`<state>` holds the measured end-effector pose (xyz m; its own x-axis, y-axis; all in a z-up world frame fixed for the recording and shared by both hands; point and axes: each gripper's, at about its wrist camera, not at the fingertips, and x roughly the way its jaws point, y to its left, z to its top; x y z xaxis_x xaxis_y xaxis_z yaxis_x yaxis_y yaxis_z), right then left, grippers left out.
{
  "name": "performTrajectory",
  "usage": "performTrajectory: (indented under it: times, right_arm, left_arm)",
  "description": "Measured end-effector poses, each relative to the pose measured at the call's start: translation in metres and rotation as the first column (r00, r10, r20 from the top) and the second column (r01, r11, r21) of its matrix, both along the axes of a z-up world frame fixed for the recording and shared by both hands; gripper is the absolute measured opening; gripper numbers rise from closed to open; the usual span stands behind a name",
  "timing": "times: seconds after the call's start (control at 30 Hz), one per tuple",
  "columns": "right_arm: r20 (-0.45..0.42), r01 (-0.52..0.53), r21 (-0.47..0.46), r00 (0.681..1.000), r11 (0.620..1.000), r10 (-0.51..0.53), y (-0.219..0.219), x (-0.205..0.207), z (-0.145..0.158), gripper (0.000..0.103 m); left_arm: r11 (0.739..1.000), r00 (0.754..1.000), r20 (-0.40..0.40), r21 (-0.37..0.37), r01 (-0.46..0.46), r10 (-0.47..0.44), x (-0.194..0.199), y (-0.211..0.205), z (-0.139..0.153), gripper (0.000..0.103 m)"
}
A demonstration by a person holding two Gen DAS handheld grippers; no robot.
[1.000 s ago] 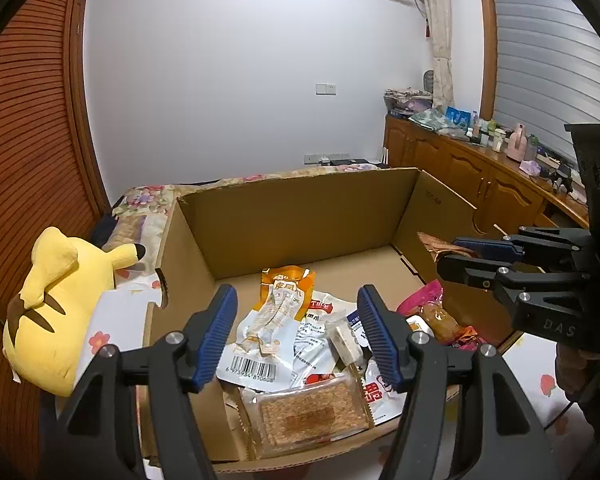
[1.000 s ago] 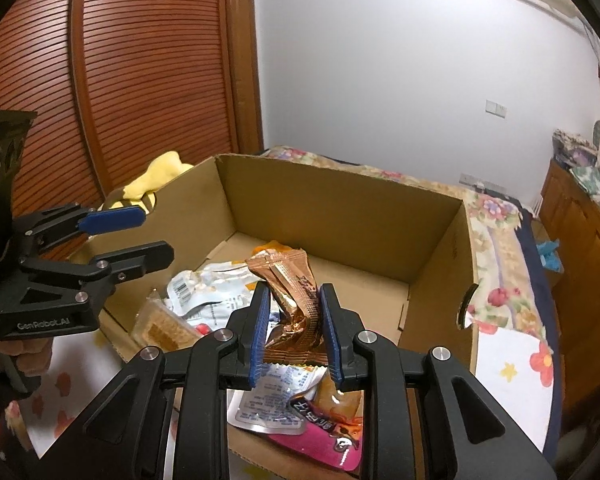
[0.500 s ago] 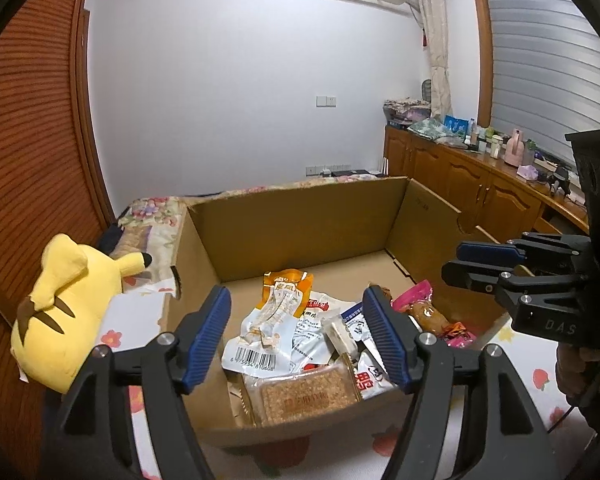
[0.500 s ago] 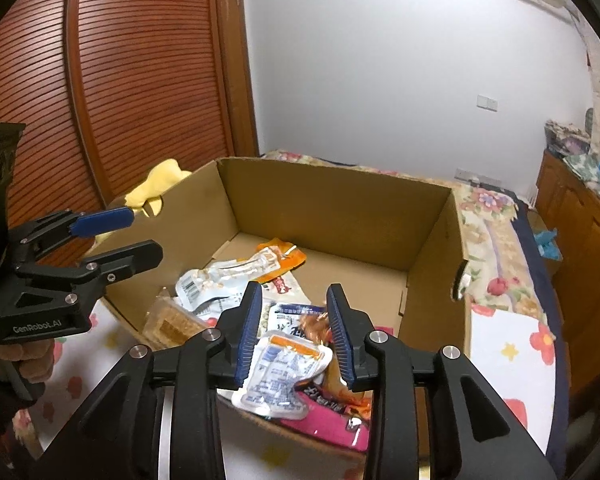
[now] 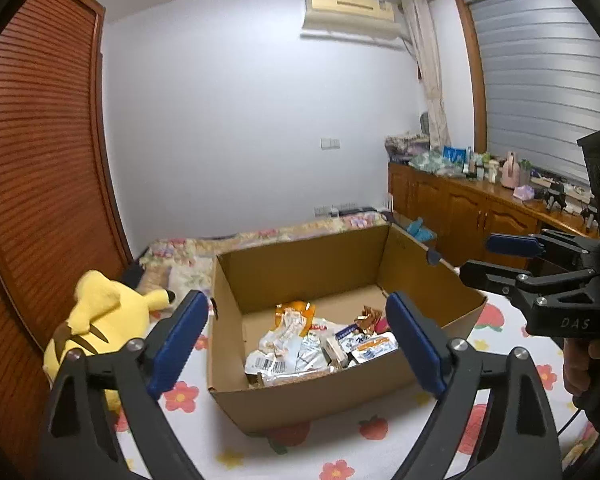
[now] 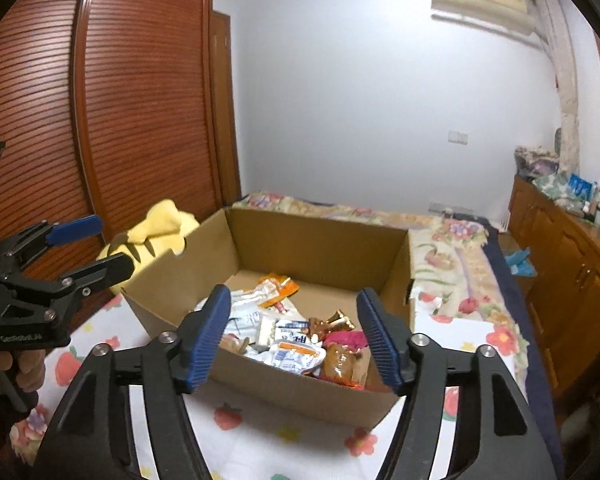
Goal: Organize snacks
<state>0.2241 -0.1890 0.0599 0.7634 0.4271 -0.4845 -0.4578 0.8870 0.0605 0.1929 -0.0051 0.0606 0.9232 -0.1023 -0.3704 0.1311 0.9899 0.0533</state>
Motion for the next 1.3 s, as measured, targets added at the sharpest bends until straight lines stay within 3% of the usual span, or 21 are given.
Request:
performTrajectory:
  times: [0.17, 0.5, 0.63, 1.07, 1.3]
  right_arm:
    - [0.046, 0.026, 0.016, 0.999, 1.0, -0.026, -0.006, -0.023, 0.015, 0.085]
    - [0.091, 0.061, 0.042, 0.994, 0.997, -0.065, -0.014, -0.057, 0.03, 0.094]
    - [0.095, 0.091, 0.048, 0.991, 0.995, -0.095, -0.017, -0.067, 0.032, 0.103]
    - [0.113, 0.192, 0.034, 0.974, 0.981, -0.195, -0.024, -0.111, 0.028, 0.103]
    - [0.104, 0.212, 0.036, 0.971, 0.977, -0.215, -0.028, -0.133, 0.014, 0.103]
  left_arm:
    - [1.0, 1.0, 0.024, 0.001, -0.01, 0.01, -0.02, 0.001, 0.01, 0.099]
    - [0.999, 0.999, 0.031, -0.017, -0.045, 0.045, -0.047, 0.001, 0.016, 0.103]
    - [0.998, 0.998, 0.039, -0.015, -0.055, 0.055, -0.057, -0.002, 0.017, 0.103]
    - [0.996, 0.997, 0.028, -0.053, -0.069, 0.071, -0.087, 0.0, 0.005, 0.103]
    - [0.996, 0.996, 0.008, -0.028, -0.091, 0.091, -0.102, -0.005, -0.016, 0.103]
